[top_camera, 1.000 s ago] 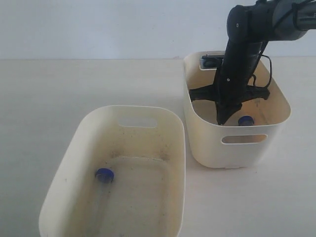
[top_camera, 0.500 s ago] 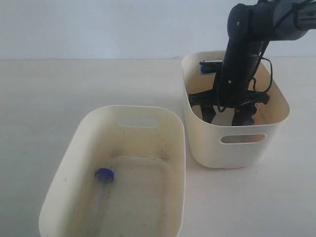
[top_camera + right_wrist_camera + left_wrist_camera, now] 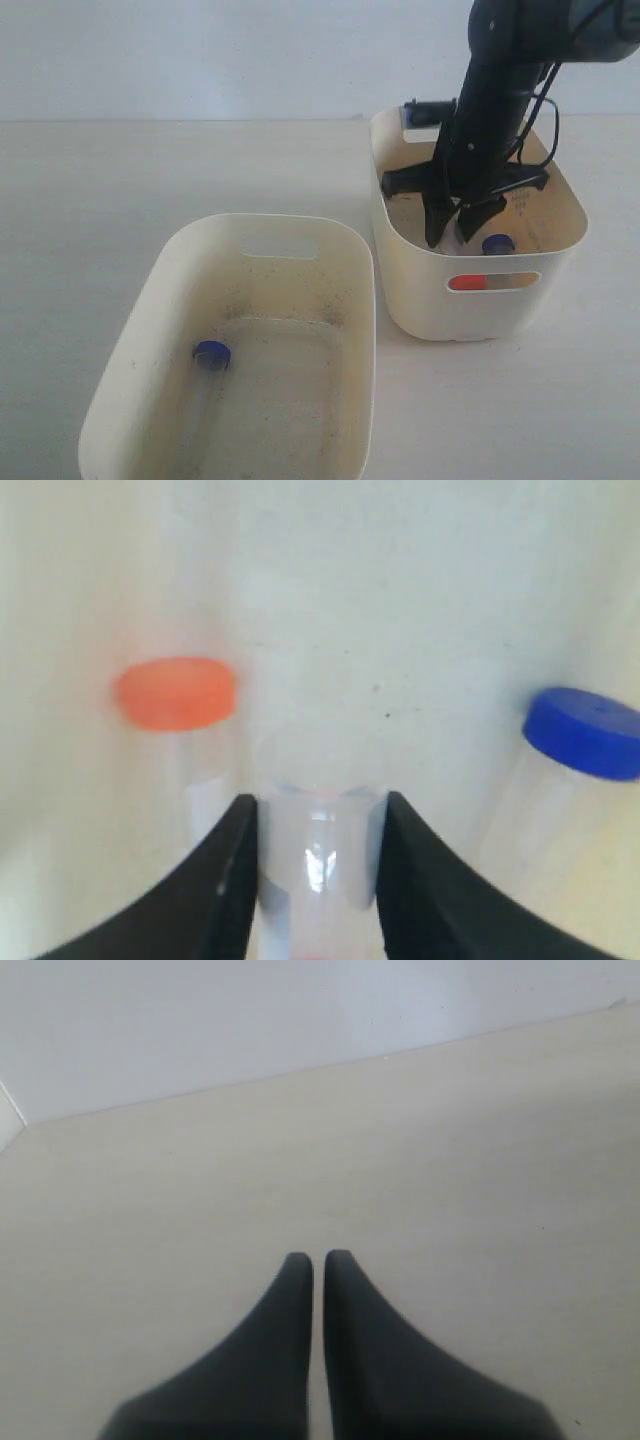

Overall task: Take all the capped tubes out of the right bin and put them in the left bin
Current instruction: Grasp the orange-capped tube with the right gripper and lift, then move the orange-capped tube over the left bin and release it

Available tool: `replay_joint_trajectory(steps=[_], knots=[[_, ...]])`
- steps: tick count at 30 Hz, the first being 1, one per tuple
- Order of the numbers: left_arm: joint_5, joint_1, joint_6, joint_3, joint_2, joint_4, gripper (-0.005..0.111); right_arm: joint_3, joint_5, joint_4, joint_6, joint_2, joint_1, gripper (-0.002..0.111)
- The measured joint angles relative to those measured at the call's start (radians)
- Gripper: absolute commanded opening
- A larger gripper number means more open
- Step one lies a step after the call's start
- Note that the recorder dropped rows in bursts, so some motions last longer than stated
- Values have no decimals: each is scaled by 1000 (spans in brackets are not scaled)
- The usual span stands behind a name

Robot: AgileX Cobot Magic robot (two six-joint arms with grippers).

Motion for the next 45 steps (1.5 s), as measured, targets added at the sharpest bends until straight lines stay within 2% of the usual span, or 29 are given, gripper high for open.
replay_joint_trajectory(steps=[11, 26, 30, 38, 40, 41, 42, 45], knots=[[0, 0, 0, 0, 0, 0, 4, 0, 52, 71, -23, -300, 24, 1], [0, 0, 0, 0, 0, 0, 4, 0, 31, 88, -121, -361, 491, 1], [0, 0, 0, 0, 0, 0, 4, 0, 3, 75, -145, -361, 529, 1], [0, 0, 0, 0, 0, 0, 4, 0, -10, 67, -154, -361, 534, 2], [0, 0, 0, 0, 0, 0, 4, 0, -16, 67, -154, -361, 534, 8], [0, 0, 0, 0, 0, 0, 4, 0, -17, 67, -154, -361, 534, 15], [0, 0, 0, 0, 0, 0, 4, 0, -17, 67, -154, -361, 534, 24], [0, 0, 0, 0, 0, 0, 4, 0, -19, 66, -158, -361, 534, 62]])
